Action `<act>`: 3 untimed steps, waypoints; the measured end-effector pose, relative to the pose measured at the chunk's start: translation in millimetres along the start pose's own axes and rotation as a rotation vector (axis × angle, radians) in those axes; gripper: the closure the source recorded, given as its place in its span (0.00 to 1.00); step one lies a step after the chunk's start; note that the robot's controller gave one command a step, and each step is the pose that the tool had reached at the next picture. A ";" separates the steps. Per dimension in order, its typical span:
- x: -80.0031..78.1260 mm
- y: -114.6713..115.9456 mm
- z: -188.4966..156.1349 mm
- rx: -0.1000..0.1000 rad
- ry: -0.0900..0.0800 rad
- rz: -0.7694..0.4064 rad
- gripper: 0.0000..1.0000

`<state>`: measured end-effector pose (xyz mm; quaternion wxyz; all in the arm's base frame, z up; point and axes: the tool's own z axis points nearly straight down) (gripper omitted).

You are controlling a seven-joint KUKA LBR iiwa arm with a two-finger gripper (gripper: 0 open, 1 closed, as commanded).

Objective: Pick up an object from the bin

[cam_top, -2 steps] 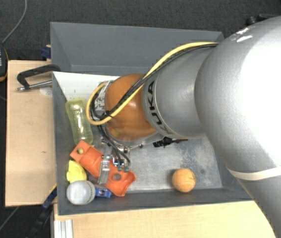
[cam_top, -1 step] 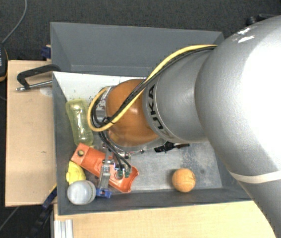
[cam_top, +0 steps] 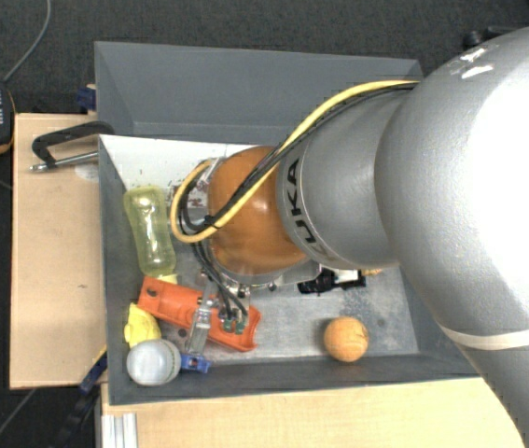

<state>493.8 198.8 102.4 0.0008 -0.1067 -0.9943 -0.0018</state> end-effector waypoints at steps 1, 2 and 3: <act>-3.0 -20.0 32.5 0.000 -0.004 0.006 0.00; -5.3 -21.3 32.2 -0.002 0.000 0.044 1.00; -5.4 -21.4 32.1 -0.002 0.000 0.045 1.00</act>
Offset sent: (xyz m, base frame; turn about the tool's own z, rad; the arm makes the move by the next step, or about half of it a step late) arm 0.0009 -0.0233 -0.0324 0.0472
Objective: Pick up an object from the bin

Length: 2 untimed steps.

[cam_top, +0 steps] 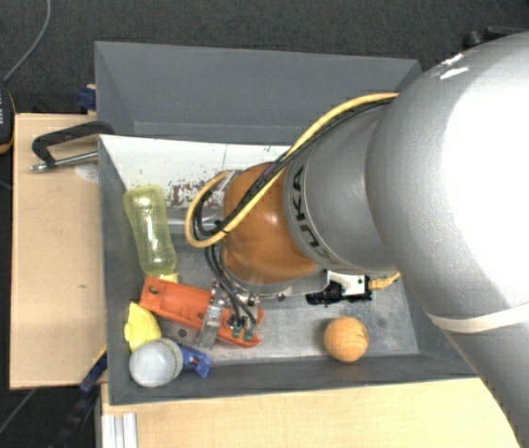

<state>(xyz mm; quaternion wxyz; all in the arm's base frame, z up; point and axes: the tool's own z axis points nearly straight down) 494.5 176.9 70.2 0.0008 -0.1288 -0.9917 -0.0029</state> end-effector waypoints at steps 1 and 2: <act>0.5 -0.4 -4.3 0.001 0.002 0.000 1.00; -0.3 0.5 -14.8 -0.003 -0.003 0.000 1.00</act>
Offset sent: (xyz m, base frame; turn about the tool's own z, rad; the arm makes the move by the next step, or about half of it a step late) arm 0.0000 0.0000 0.0193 0.0000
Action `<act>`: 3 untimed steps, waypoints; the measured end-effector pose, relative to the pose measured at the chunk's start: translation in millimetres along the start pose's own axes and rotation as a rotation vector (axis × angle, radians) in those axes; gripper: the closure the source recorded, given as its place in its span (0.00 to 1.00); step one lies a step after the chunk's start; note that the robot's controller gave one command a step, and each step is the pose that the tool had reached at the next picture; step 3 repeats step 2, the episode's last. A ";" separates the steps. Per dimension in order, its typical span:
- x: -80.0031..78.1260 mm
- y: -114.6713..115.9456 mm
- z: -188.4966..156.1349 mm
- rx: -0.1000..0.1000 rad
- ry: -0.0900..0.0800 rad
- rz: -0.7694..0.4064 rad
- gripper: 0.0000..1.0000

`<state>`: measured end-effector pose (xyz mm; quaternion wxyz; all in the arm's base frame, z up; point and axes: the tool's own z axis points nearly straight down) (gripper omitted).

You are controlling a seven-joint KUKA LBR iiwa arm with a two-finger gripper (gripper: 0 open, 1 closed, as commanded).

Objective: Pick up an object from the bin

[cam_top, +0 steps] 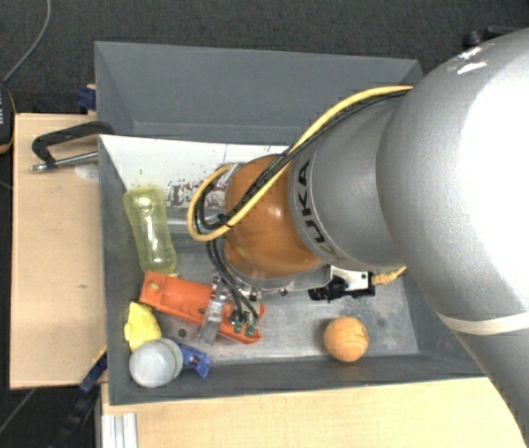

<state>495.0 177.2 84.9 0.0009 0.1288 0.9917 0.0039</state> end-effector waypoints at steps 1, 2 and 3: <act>-0.2 0.3 -3.7 0.000 0.000 -0.001 1.00; 0.7 -0.2 -9.7 0.002 0.004 -0.001 1.00; 0.7 -0.2 -9.7 0.002 0.004 -0.001 1.00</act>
Offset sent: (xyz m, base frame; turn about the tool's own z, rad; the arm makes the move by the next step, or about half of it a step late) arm 0.0000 -0.0001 0.0829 0.0000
